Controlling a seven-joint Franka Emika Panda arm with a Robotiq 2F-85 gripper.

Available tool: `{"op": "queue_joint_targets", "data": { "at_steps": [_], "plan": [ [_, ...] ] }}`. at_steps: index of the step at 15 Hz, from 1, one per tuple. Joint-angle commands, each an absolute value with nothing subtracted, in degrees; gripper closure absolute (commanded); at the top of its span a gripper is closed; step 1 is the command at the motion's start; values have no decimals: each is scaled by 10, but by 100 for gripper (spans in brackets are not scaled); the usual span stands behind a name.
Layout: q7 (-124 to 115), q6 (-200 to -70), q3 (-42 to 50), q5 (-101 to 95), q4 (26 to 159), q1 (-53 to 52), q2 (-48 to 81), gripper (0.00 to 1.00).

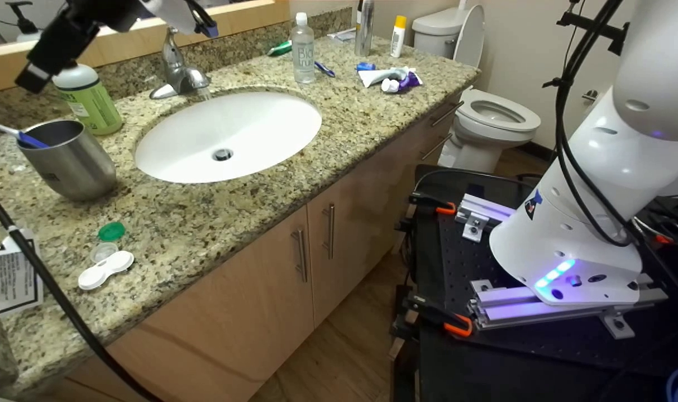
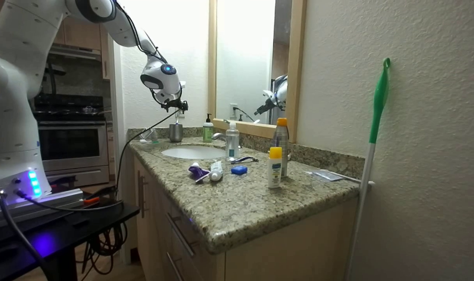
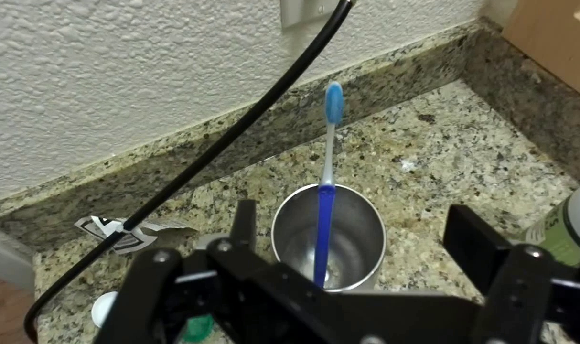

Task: Place the toothbrush in the cup then put it back on the counter

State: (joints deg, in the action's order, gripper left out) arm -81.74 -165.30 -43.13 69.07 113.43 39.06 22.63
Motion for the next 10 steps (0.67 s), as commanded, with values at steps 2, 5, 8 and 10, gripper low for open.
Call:
{"op": "queue_joint_targets", "data": {
  "at_steps": [2, 5, 8, 10],
  "plan": [
    [-803, -1674, -431, 692, 1127, 384, 238, 0],
    [-796, -1720, -422, 669, 1101, 351, 288, 0],
    [-766, -1763, -433, 665, 1058, 329, 349, 0],
    [-785, -1750, -431, 668, 1088, 334, 319, 0]
  ]
}}
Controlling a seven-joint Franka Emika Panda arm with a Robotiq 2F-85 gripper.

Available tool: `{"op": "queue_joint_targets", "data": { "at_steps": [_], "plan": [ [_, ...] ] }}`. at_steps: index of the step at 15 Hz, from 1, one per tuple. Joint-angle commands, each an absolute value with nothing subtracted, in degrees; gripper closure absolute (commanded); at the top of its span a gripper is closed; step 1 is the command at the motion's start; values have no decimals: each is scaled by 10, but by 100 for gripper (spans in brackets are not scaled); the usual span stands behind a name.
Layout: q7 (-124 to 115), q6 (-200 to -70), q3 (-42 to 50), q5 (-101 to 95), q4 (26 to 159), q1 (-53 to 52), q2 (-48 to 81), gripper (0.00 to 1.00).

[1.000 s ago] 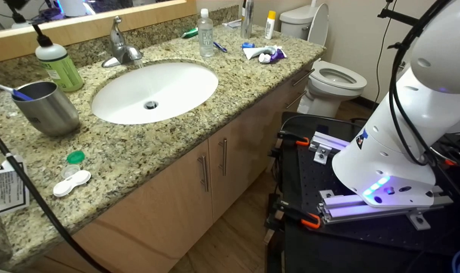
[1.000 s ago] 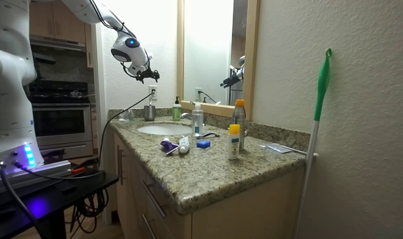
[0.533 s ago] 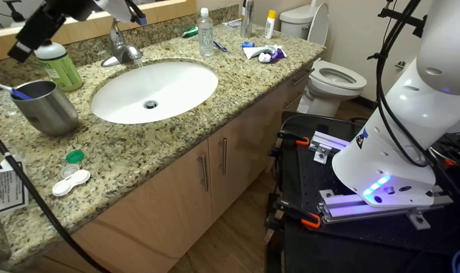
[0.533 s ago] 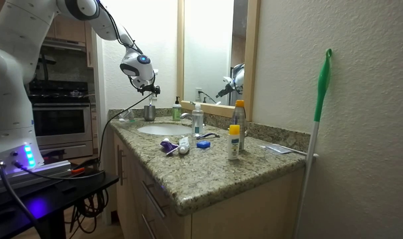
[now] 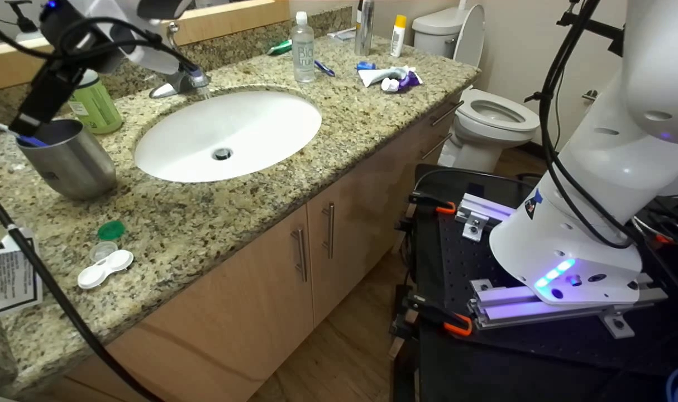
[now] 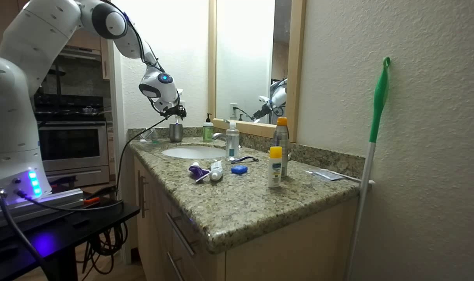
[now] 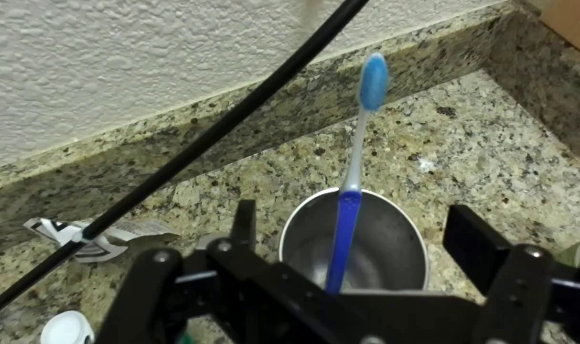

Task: Place the toothbrush in the cup then put it back on the counter

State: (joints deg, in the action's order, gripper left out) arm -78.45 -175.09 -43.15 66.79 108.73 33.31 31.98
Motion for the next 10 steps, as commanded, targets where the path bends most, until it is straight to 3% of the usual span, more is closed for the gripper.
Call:
{"op": "queue_joint_targets", "data": {
  "at_steps": [1, 10],
  "plan": [
    [-775, -1761, -433, 668, 1072, 327, 337, 0],
    [-760, -1797, -430, 661, 989, 286, 410, 0]
  ]
}}
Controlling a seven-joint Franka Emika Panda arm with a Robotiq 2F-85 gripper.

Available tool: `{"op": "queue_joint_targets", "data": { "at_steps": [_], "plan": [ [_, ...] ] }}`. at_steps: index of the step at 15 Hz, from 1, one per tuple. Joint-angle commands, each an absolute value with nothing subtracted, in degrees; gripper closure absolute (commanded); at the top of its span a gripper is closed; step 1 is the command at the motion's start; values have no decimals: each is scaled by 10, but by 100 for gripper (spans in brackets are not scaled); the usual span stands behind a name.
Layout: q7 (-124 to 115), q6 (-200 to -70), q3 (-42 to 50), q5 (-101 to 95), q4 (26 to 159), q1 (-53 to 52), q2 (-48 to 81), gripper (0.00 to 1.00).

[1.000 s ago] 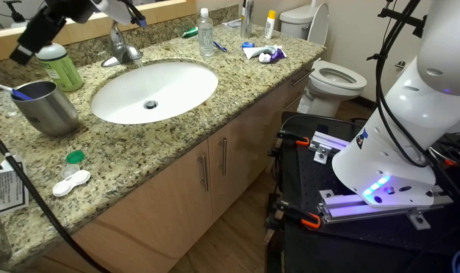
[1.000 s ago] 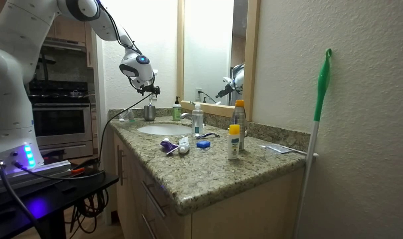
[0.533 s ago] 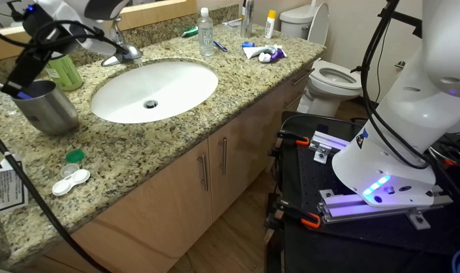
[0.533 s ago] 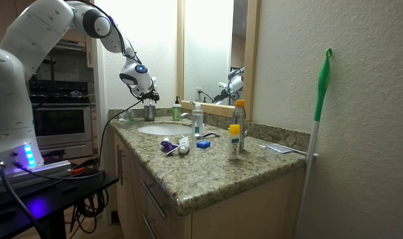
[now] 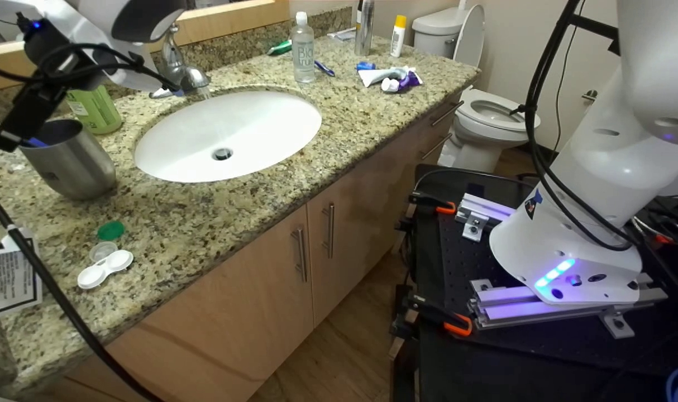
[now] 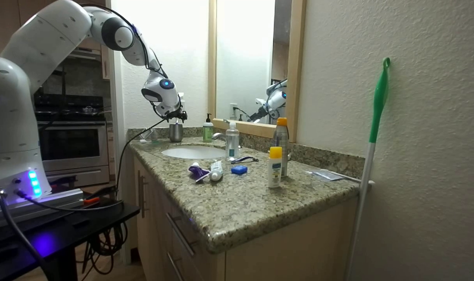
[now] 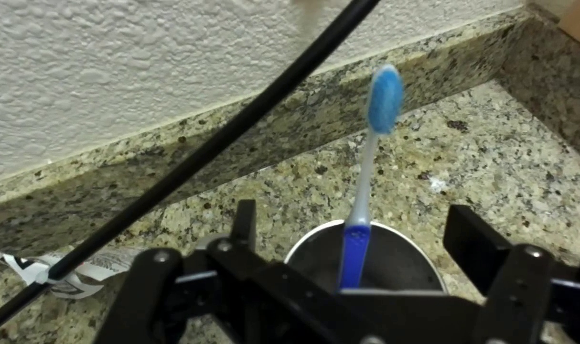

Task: Place the toothbrush in the cup then put it back on the counter

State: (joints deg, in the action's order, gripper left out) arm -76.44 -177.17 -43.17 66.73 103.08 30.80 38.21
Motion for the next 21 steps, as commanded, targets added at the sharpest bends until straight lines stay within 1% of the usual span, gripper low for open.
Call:
{"op": "queue_joint_targets", "data": {
  "at_steps": [1, 2, 3, 7, 8, 9, 11, 12, 15, 16, 17, 18, 20, 21],
  "plan": [
    [-767, -1801, -425, 659, 978, 278, 413, 0],
    [-769, -1810, -421, 658, 965, 270, 418, 0],
    [-765, -1788, -430, 667, 999, 288, 398, 0],
    [-765, -1790, -429, 667, 994, 285, 400, 0],
    [-766, -1787, -427, 667, 995, 286, 403, 25],
    [-765, -1789, -427, 667, 994, 285, 406, 28],
    [-760, -1788, -433, 669, 992, 288, 410, 40],
    [-759, -1787, -435, 670, 990, 288, 412, 48],
    [-757, -1789, -439, 671, 992, 290, 413, 68],
    [-754, -1793, -441, 673, 992, 292, 411, 76],
    [-750, -1795, -444, 674, 992, 295, 409, 82],
    [-748, -1797, -447, 675, 991, 298, 407, 90],
    [-735, -1808, -458, 679, 989, 308, 401, 100],
    [-731, -1814, -463, 680, 987, 313, 399, 100]
  ]
}}
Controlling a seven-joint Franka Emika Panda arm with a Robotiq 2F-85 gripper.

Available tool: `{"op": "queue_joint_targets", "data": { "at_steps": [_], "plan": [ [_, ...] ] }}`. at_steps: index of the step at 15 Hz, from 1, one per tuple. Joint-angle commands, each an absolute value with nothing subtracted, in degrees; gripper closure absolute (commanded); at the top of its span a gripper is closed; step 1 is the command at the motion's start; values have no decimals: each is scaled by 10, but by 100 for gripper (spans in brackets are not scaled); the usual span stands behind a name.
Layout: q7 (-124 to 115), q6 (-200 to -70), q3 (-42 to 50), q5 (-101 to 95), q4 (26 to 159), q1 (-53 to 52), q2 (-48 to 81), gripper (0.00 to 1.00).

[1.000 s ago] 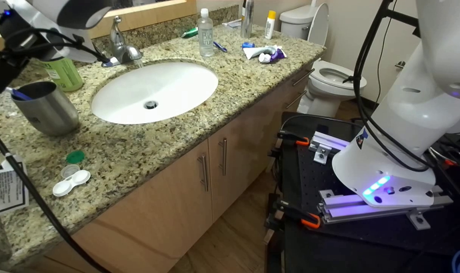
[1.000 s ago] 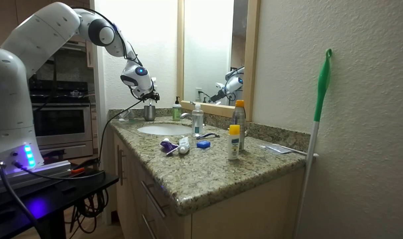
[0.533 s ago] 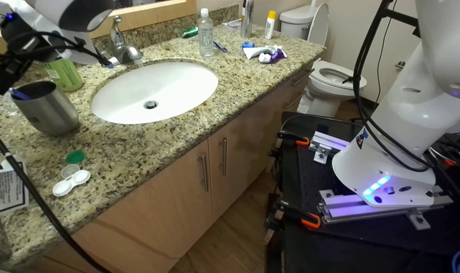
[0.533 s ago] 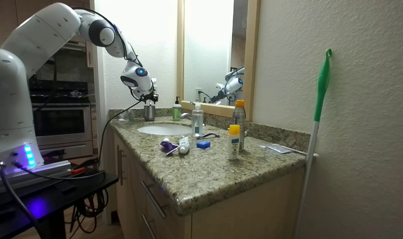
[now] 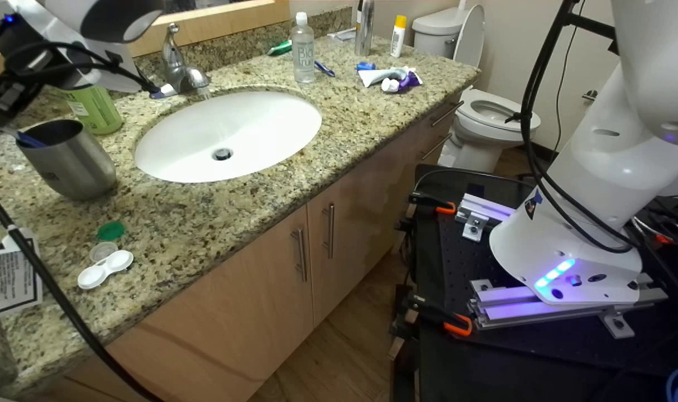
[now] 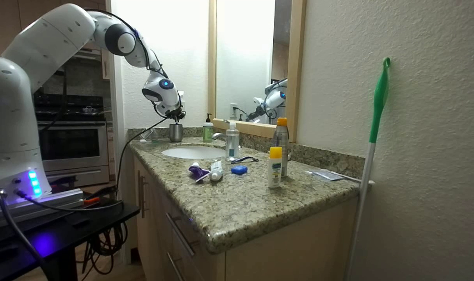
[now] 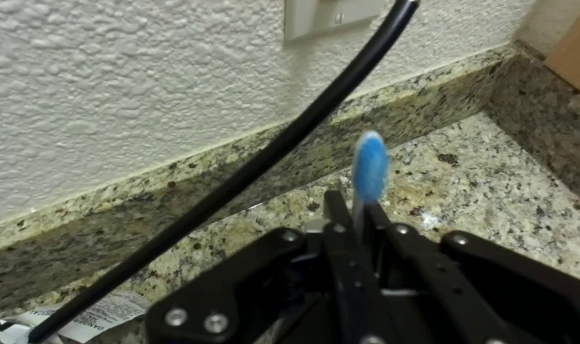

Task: Place the toothbrush in the cup then put it back on the counter

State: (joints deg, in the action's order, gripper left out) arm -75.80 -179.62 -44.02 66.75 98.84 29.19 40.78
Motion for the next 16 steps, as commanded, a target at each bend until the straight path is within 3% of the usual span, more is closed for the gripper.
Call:
{"op": "queue_joint_targets", "data": {
  "at_steps": [1, 7, 16],
  "plan": [
    [-727, -1820, -469, 681, 985, 318, 398, 100],
    [-737, -1832, -516, 702, 992, 386, 381, 99],
    [-791, -1508, -657, 828, 1043, 699, 315, 99]
  ]
}}
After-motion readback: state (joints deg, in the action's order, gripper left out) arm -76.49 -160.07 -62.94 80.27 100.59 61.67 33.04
